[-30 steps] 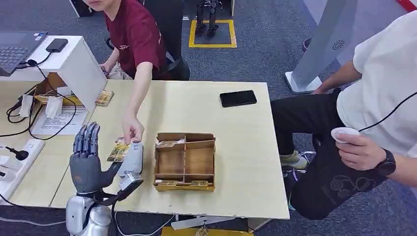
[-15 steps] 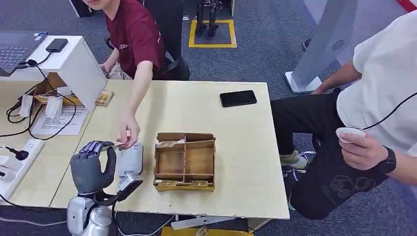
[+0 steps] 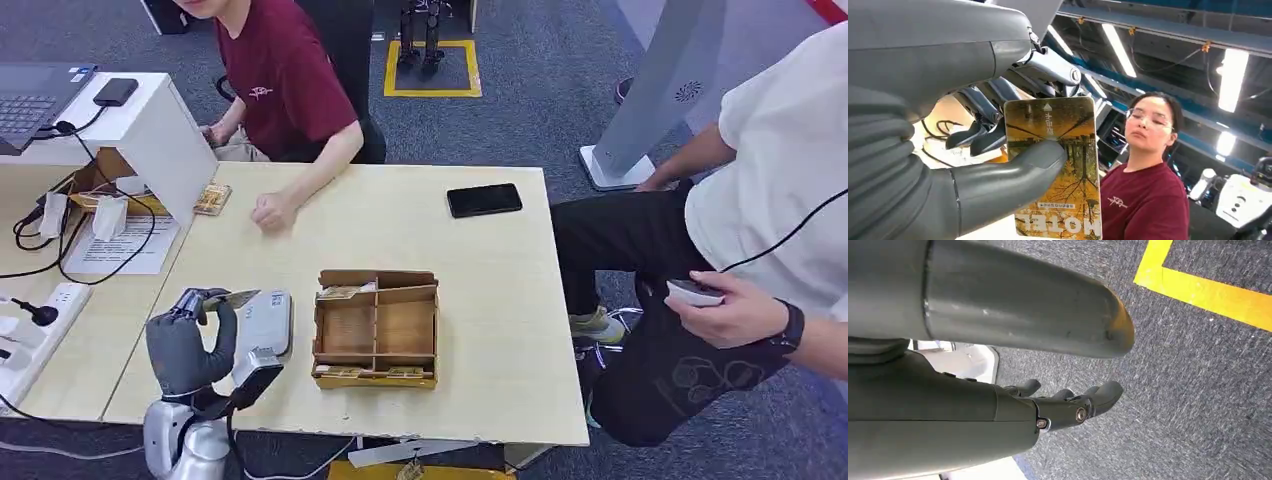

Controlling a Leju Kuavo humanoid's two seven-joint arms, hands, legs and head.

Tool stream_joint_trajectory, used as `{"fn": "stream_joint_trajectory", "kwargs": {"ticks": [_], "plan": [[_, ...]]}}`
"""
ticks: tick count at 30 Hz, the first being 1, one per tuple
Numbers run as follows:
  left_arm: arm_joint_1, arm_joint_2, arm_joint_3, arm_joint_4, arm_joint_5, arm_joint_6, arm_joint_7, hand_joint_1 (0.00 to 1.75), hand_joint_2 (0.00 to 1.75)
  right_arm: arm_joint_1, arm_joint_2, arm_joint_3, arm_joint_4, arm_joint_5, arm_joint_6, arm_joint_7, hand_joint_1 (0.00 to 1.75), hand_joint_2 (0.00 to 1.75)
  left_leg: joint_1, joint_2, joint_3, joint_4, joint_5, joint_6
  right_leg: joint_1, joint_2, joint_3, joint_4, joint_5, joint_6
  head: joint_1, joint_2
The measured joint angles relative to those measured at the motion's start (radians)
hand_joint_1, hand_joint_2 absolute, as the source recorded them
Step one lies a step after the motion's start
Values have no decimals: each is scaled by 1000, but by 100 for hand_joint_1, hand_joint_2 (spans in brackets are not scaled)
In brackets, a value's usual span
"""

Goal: Pass the card to the sensor for recognition and then transmit it.

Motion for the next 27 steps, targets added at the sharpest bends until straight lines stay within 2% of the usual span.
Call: {"fn": "stream_joint_trajectory", "kwargs": {"ticks": [2, 4, 8, 11, 17, 27], "plan": [[0, 4, -8, 5, 51, 0, 11, 175, 175, 0, 0, 0, 0, -1, 0, 0, 0, 0, 0, 0, 0, 0, 0, 0, 0, 0, 0, 0, 0, 0, 0, 0], [-3, 21, -41, 16, 169, -16, 71, 175, 175, 0, 0, 0, 0, -2, 0, 2, 0, 0, 0, 0, 0, 0, 0, 0, 0, 0, 0, 0, 0, 0, 0, 0], [-15, 66, -139, 33, 395, -185, 235, 175, 175, 0, 0, -1, 0, -4, -2, 5, 0, 0, 0, 0, 0, 0, 0, 0, 0, 0, 0, 0, 0, 0, 0, 0], [-34, 88, -174, 62, 447, -200, 295, 175, 175, 1, 0, -2, 0, -4, -3, 5, 0, 0, 0, 0, 0, 0, 0, 0, 0, 1, 0, 0, 0, 0, 0, 0], [-93, 125, -185, 172, 487, -220, 358, 175, 175, 1, 0, -2, 0, -2, -3, 11, 0, 0, 0, 0, 0, 0, 0, 0, 0, 0, 0, 0, 0, 0, 0, 0], [-126, 143, -185, 280, 496, -227, 365, 175, 175, 0, 0, -2, 0, -2, -3, 18, 0, 0, 0, 0, 0, 0, 0, 0, 0, 0, 0, 1, 0, 0, 0, 0]]}}
